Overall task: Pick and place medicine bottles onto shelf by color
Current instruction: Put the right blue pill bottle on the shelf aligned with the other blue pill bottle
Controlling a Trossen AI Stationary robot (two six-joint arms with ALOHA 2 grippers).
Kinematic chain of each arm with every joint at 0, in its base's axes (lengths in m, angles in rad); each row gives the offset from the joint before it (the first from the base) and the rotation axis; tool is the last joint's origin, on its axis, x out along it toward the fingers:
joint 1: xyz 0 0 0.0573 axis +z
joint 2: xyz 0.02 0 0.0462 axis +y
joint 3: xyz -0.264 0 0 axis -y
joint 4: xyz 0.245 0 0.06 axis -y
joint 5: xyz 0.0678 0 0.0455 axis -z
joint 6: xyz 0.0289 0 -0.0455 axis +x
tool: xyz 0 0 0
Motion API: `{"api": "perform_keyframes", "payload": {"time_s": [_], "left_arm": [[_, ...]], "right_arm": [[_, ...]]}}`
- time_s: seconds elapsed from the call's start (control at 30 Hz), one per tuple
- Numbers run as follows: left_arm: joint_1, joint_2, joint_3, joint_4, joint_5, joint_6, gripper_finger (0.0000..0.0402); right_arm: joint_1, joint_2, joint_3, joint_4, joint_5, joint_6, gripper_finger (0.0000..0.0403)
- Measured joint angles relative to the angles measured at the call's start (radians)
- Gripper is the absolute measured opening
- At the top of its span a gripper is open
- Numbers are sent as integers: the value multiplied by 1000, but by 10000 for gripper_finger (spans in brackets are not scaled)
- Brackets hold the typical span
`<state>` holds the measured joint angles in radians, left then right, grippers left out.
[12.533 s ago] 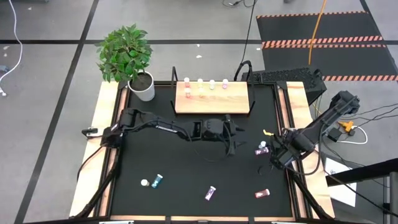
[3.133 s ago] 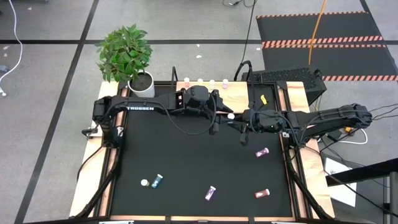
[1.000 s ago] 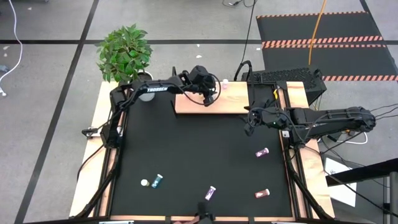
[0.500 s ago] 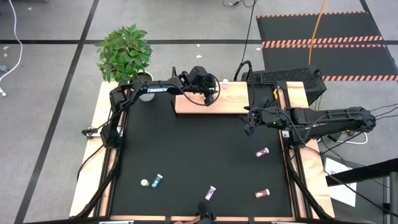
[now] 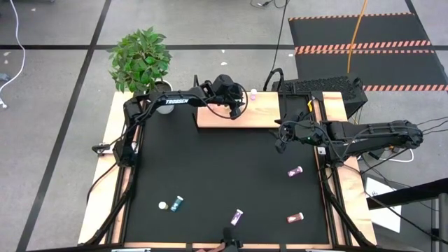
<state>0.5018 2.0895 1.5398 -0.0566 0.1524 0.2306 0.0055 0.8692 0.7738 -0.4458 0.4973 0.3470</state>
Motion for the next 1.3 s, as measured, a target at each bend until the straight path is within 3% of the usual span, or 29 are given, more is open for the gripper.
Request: {"api": "perform_keyframes", "payload": {"time_s": [1.0,1.3], "left_arm": [[-5,23,2,10,6,-4,130],[-5,26,-1,3,-13,1,207]], "right_arm": [[0,0,0,15,-30,-19,227],[0,0,0,15,-31,-18,227]]}}
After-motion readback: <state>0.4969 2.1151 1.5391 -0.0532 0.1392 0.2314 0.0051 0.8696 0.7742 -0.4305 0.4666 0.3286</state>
